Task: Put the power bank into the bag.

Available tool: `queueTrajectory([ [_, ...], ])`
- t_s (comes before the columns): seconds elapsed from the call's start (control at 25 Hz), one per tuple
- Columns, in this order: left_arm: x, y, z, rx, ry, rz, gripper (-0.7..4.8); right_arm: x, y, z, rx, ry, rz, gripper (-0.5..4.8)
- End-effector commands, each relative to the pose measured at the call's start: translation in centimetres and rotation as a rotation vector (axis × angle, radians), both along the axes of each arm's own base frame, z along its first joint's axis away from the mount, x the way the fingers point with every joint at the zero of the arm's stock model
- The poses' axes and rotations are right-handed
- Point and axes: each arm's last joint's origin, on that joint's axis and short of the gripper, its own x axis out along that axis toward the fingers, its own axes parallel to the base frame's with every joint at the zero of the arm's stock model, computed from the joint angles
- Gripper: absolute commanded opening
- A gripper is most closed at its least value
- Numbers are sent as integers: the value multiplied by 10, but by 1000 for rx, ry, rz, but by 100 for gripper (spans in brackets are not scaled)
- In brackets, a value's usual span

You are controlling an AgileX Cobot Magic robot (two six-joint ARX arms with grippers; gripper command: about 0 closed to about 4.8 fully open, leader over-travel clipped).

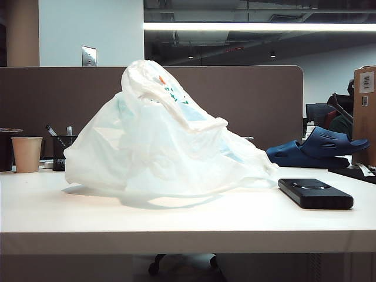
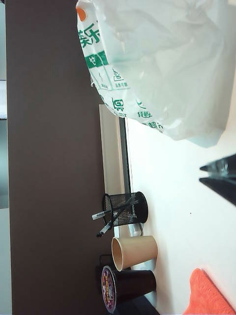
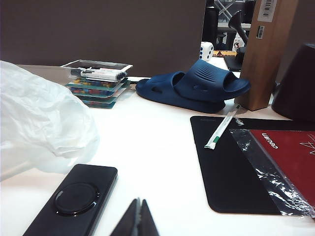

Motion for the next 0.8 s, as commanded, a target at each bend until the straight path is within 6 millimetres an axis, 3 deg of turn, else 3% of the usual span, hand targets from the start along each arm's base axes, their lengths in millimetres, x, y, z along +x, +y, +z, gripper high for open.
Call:
queueTrajectory([
  [0.04,0,0,1,3,-9,1,-6,-1,0,4,1,-30,1,-8],
  [0.8,-1,0,3,2,-19,0,-6,-1,0,5,1,-33,9,-8],
])
